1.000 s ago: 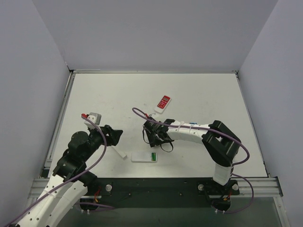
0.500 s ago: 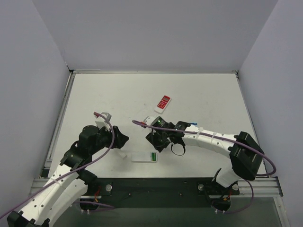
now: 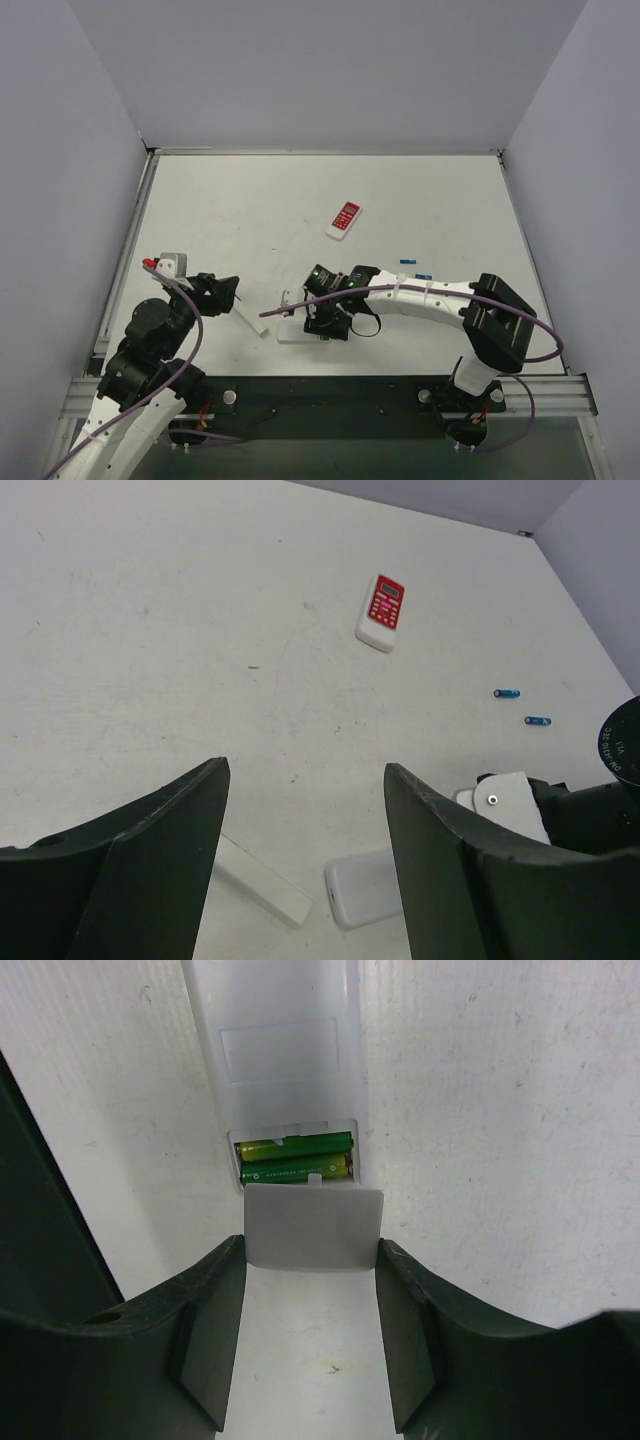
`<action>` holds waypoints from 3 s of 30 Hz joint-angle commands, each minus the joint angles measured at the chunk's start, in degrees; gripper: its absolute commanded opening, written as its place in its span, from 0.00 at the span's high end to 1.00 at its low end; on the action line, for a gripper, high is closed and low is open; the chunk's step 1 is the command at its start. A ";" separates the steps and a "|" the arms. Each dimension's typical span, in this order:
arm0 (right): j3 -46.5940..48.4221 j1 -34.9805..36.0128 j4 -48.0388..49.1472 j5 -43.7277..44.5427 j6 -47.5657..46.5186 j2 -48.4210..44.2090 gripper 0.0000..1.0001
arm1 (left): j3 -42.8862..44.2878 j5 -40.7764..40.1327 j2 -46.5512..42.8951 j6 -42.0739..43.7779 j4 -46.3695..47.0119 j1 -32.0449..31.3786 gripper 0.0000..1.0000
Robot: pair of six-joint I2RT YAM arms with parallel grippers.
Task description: Load the batteries into the remote control
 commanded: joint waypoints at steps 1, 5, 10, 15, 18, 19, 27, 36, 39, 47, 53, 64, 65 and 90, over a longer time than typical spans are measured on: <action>3.29 0.49 -2.92 -1.93 -5.05 0.48 0.71 | -0.10 -4.27 -1.44 1.61 2.09 0.39 0.27; 4.25 0.84 -3.71 -2.73 -6.54 2.06 0.70 | 0.34 -6.12 -1.79 1.70 1.21 0.65 0.27; 5.31 0.93 -4.07 -3.34 -7.69 3.38 0.70 | -0.10 -7.61 -3.81 1.61 1.30 0.92 0.27; 6.28 1.19 -4.59 -3.69 -8.30 4.96 0.70 | -0.01 -7.27 -3.19 1.52 1.30 1.35 0.27; 6.63 1.10 -4.95 -3.34 -8.57 5.75 0.70 | -0.01 -7.00 -3.02 1.53 1.30 1.53 0.27; 6.72 1.10 -4.95 -3.34 -8.65 5.76 0.70 | -0.01 -6.91 -3.02 1.52 1.48 1.70 0.27; 7.16 1.28 -5.12 -3.69 -8.65 7.07 0.69 | -0.18 -5.86 -2.84 1.70 1.83 2.32 0.27; 7.07 1.45 -5.30 -3.69 -8.57 7.95 0.69 | -0.18 -5.68 -3.10 1.70 1.83 2.50 0.27; 7.16 1.54 -5.21 -3.87 -8.57 8.04 0.69 | -0.27 -5.59 -3.19 1.70 1.65 2.50 0.27; 7.42 1.63 -5.47 -5.27 -8.30 8.22 0.64 | -0.27 -5.42 -3.28 1.61 1.74 2.50 0.27; 7.42 1.81 -5.82 -5.54 -8.39 8.13 0.64 | -0.27 -5.42 -3.37 1.61 1.65 2.50 0.27; 8.30 2.51 -6.70 -5.80 -6.20 8.92 0.62 | -0.36 -5.15 -3.55 1.35 1.74 2.59 0.27; 8.39 2.42 -6.70 -6.07 -5.93 9.18 0.61 | -0.45 -5.15 -3.55 1.26 1.74 2.59 0.27; 11.11 2.51 -7.23 0.61 8.13 11.91 0.61 | -0.54 -5.15 -3.90 0.65 1.65 2.59 0.27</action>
